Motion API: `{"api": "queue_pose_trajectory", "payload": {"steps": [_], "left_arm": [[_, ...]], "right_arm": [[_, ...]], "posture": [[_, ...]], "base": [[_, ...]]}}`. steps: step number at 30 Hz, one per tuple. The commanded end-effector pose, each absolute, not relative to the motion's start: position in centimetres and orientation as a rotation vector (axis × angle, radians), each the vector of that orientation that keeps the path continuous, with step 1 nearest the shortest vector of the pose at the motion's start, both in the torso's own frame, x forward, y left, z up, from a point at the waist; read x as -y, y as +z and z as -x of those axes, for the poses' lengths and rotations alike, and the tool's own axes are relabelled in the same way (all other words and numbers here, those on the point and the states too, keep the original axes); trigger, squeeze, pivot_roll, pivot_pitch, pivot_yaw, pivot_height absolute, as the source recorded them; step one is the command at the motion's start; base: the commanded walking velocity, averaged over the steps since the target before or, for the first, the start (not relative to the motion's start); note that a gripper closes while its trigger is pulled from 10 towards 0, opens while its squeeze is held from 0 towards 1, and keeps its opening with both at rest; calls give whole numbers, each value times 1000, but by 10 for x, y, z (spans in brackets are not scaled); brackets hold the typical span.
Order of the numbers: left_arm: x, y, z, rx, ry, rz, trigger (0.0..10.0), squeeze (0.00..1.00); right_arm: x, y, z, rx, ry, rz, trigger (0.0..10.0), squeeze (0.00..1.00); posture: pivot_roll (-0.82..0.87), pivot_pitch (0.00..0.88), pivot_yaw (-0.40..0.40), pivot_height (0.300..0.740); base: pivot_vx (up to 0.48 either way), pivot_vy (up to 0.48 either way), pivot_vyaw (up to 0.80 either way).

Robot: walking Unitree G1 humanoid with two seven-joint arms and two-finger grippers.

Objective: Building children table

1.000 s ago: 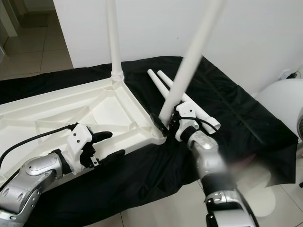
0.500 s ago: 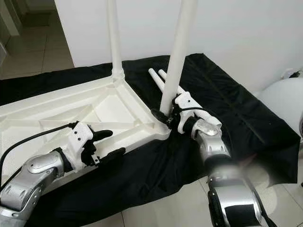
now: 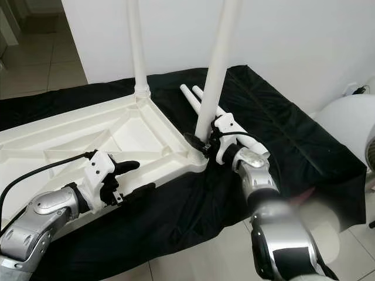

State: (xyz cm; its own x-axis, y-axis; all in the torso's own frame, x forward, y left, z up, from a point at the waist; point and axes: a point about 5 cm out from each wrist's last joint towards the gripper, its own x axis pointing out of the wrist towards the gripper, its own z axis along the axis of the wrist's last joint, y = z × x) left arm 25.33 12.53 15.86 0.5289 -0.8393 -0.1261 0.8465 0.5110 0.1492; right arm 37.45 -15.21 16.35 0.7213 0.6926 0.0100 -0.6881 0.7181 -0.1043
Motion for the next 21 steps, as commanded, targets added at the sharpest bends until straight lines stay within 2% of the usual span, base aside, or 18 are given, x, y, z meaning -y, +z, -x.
{"api": "queue_pose_trajectory", "payload": {"steps": [1,5,16,21], "left_arm": [[-128,158,-254,-44,-994,-202,10000,0],[-127,158,-253,-46,-999,-203,10000,0],[-127,157,-251,-50,-999,-198,10000,0],[-128,156,-248,-55,-995,-199,10000,0]], "right_arm": [[151,143,-371,-53,752,67,10000,0],[149,143,-371,-53,777,64,10000,0],[140,140,-373,-62,689,96,10000,0],[127,149,-375,-10,531,31,10000,0]], "posture": [[-13,44,1,740],[-13,49,0,740],[-5,48,-12,740],[1,47,-19,740]], "base": [[0,0,0],[0,0,0],[0,0,0],[0,0,0]]}}
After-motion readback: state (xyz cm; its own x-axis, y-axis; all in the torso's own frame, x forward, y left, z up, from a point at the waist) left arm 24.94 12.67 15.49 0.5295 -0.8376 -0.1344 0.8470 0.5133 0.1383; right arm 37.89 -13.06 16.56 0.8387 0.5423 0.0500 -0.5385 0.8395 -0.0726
